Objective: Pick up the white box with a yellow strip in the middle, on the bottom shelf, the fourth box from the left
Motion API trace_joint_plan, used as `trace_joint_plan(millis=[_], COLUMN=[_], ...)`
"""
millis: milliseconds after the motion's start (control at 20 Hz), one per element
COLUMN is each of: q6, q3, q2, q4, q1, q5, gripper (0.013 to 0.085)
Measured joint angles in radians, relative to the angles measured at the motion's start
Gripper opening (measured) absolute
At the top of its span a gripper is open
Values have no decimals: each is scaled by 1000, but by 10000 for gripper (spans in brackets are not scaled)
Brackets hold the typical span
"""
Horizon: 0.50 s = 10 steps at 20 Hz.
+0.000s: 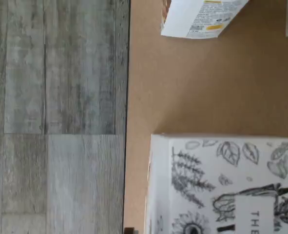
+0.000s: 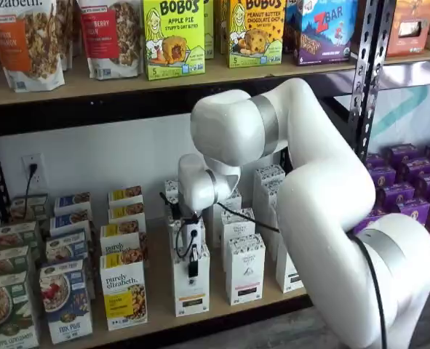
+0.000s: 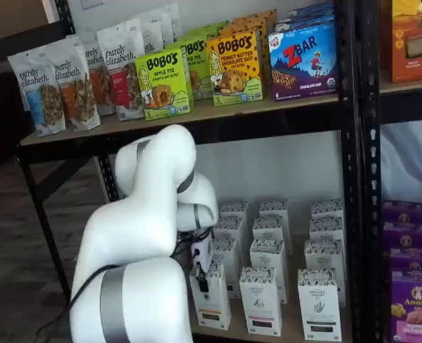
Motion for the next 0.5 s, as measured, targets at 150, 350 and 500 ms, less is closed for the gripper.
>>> trace_joint_plan(millis=[150, 350, 500], q6=[-8, -8, -5], q3=[5, -1, -5], q2=[-3, -4, -2], q4=[10, 11, 9], q1=[-1, 0, 2], q5=[-2, 15, 26], gripper=[730, 650, 570])
